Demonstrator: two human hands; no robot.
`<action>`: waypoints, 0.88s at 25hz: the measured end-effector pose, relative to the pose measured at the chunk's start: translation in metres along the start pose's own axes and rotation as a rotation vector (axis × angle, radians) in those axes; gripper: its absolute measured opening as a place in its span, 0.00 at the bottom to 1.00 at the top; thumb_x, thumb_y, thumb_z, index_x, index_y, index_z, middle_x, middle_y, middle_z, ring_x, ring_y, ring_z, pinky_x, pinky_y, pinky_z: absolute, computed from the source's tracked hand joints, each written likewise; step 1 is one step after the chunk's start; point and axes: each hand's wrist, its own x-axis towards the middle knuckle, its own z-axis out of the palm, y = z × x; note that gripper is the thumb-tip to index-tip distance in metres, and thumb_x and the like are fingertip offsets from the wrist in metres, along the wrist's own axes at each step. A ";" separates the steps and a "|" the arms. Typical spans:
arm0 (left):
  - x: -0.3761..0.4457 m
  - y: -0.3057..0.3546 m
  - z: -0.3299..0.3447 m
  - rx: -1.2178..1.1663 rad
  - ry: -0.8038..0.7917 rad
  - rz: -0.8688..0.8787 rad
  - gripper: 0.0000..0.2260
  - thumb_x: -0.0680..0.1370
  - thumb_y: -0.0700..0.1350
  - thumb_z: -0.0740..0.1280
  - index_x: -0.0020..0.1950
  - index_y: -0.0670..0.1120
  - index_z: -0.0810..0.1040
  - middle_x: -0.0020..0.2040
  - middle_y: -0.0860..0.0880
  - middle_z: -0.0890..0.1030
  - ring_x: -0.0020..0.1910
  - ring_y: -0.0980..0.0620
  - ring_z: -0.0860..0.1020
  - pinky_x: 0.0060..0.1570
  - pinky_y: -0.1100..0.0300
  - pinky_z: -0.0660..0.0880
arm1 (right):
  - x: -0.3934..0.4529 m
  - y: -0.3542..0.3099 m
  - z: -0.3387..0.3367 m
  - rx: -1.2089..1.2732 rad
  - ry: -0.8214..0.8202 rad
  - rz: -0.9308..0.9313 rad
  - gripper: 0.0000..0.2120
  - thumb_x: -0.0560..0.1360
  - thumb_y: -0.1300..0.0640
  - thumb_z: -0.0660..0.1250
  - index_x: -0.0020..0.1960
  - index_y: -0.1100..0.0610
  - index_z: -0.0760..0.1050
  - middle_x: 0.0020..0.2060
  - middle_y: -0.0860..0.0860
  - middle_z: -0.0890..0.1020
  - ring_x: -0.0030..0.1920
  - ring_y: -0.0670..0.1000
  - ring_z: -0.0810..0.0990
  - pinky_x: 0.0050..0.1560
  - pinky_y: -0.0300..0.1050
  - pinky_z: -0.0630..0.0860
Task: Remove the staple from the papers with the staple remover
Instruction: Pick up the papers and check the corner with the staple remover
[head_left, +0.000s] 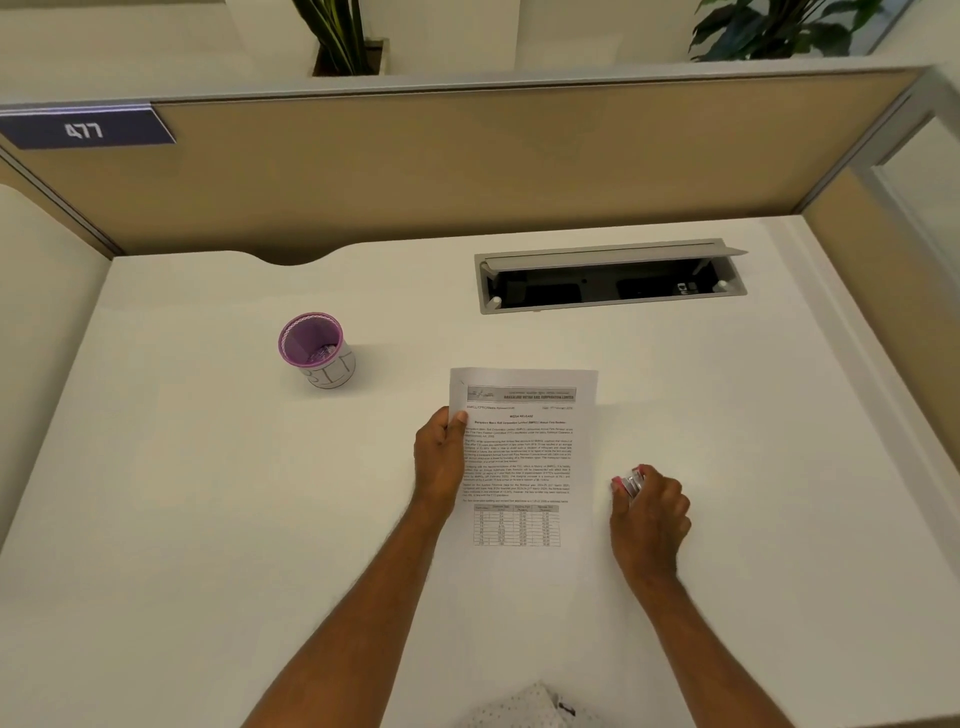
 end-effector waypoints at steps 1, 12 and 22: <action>0.000 0.000 0.000 -0.001 -0.003 0.003 0.12 0.86 0.45 0.61 0.57 0.40 0.80 0.51 0.42 0.87 0.45 0.48 0.86 0.43 0.57 0.84 | -0.001 -0.001 -0.001 -0.011 0.011 -0.001 0.21 0.79 0.52 0.71 0.69 0.59 0.74 0.63 0.61 0.76 0.62 0.65 0.74 0.60 0.62 0.72; 0.036 0.019 -0.009 -0.078 0.032 -0.019 0.10 0.85 0.46 0.62 0.56 0.44 0.81 0.51 0.48 0.88 0.46 0.52 0.86 0.43 0.59 0.84 | 0.020 -0.082 -0.013 0.669 -0.328 -0.043 0.18 0.81 0.60 0.65 0.68 0.49 0.67 0.55 0.46 0.83 0.53 0.48 0.83 0.41 0.31 0.76; 0.106 0.031 -0.011 0.313 0.103 0.031 0.15 0.83 0.46 0.62 0.68 0.42 0.74 0.59 0.44 0.83 0.60 0.39 0.82 0.49 0.58 0.79 | 0.069 -0.137 0.015 0.487 -0.266 -0.188 0.16 0.82 0.64 0.63 0.68 0.57 0.67 0.61 0.55 0.80 0.55 0.52 0.81 0.49 0.32 0.79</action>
